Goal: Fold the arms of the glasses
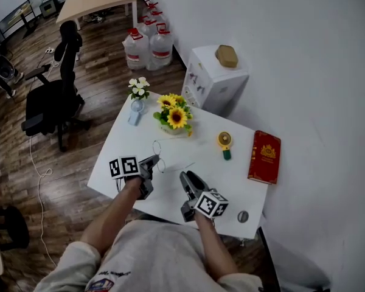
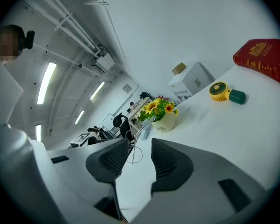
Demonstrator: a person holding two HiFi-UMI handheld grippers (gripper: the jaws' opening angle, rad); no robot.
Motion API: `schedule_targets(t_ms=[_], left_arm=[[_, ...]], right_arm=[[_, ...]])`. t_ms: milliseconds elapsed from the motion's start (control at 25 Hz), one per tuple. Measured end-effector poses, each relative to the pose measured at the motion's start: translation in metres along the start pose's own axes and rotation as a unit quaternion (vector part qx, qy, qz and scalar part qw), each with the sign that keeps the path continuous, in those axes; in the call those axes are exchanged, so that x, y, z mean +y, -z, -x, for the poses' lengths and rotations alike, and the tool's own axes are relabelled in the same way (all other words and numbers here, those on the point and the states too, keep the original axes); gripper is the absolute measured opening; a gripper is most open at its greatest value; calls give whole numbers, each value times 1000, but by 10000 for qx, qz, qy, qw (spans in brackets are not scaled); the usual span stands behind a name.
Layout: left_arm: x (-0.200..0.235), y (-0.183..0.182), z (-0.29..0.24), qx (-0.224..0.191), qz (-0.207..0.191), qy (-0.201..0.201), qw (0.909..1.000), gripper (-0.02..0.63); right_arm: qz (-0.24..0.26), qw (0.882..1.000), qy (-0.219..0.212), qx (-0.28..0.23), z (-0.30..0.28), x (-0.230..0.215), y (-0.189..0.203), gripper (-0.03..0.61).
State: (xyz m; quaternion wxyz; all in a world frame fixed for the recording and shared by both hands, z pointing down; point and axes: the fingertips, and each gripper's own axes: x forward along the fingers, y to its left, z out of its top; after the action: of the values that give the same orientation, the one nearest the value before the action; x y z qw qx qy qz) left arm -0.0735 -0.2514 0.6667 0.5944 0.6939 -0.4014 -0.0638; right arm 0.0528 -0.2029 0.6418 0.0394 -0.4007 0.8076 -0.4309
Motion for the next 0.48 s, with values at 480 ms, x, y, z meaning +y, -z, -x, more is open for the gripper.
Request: schedule_targets(t_ms=[480], left_arm=[[-6,15,14,29,-179,79,9998,14]], right_arm=[[64,9991,-414,25,-8,23,0,11]])
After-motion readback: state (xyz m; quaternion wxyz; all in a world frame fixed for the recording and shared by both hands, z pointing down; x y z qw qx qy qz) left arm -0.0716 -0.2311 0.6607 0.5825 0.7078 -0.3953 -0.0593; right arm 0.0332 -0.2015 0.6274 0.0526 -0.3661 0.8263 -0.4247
